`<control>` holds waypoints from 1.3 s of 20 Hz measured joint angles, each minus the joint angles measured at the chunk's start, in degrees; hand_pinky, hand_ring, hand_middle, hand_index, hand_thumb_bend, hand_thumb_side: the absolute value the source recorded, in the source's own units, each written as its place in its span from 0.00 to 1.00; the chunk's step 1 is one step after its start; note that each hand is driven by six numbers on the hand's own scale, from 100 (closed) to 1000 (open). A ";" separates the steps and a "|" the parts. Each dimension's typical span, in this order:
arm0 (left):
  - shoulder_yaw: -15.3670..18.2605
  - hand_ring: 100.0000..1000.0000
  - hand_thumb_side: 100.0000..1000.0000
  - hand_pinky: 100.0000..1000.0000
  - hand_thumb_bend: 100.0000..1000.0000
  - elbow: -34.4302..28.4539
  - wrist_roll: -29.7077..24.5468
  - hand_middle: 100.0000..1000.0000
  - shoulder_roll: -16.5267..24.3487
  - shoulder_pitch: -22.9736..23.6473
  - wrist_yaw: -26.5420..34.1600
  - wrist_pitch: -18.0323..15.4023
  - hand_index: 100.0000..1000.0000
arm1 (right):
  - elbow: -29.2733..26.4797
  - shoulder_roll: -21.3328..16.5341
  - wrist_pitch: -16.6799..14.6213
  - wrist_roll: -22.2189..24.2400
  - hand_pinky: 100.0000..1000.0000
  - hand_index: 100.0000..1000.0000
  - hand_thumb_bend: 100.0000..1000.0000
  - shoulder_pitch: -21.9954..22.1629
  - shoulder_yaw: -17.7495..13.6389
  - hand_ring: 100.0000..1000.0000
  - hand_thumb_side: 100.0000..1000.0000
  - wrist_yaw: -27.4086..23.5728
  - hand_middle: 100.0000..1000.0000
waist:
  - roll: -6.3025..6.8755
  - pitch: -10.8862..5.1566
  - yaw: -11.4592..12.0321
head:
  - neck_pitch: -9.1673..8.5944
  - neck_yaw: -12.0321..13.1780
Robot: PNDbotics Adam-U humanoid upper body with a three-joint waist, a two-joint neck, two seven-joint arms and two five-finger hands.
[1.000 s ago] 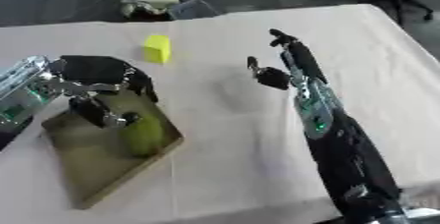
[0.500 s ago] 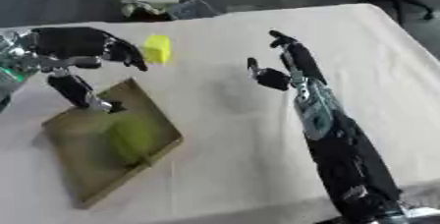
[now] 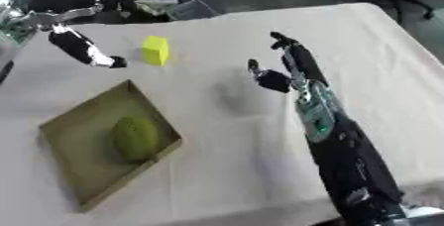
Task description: Pick up objects on the table and place them in the box.
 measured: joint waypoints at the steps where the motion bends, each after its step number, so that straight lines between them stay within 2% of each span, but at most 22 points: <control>1: 0.66 0.82 0.59 0.82 0.55 1.64 0.18 0.87 -0.64 -0.63 -1.01 0.26 0.91 | 0.00 0.13 -0.04 0.02 0.75 0.96 0.19 0.00 0.00 0.95 0.41 0.01 0.73 | 0.02 0.05 -0.18 | 0.00 0.13; 8: 5.71 0.82 0.64 0.82 0.56 13.26 3.90 0.87 -5.27 -3.77 -8.10 3.03 0.92 | 0.00 0.84 -0.29 0.23 0.75 0.96 0.19 -0.01 0.32 0.95 0.41 0.02 0.73 | 0.28 0.58 -1.37 | 0.00 0.85; 16: 10.81 0.79 0.67 0.80 0.52 25.91 11.57 0.86 -10.40 -6.42 -16.14 9.87 0.92 | 0.00 1.70 -0.68 0.44 0.75 0.96 0.18 -0.49 0.50 0.95 0.41 0.02 0.73 | -0.04 1.33 -2.78 | -0.10 1.66; 22: 13.05 0.75 0.62 0.76 0.46 30.79 18.02 0.83 -12.95 -6.45 -22.48 12.22 0.91 | 0.00 1.81 -0.78 0.50 0.75 0.96 0.18 -0.60 0.69 0.95 0.41 0.00 0.73 | -0.09 1.88 -3.31 | -0.56 1.89; 26: 14.27 0.72 0.65 0.74 0.45 32.53 22.47 0.81 -13.88 -6.35 -24.51 13.01 0.90 | 0.00 1.82 -0.92 0.63 0.75 0.96 0.18 -0.84 0.69 0.95 0.41 -0.06 0.73 | -0.10 2.07 -3.53 | -0.57 2.03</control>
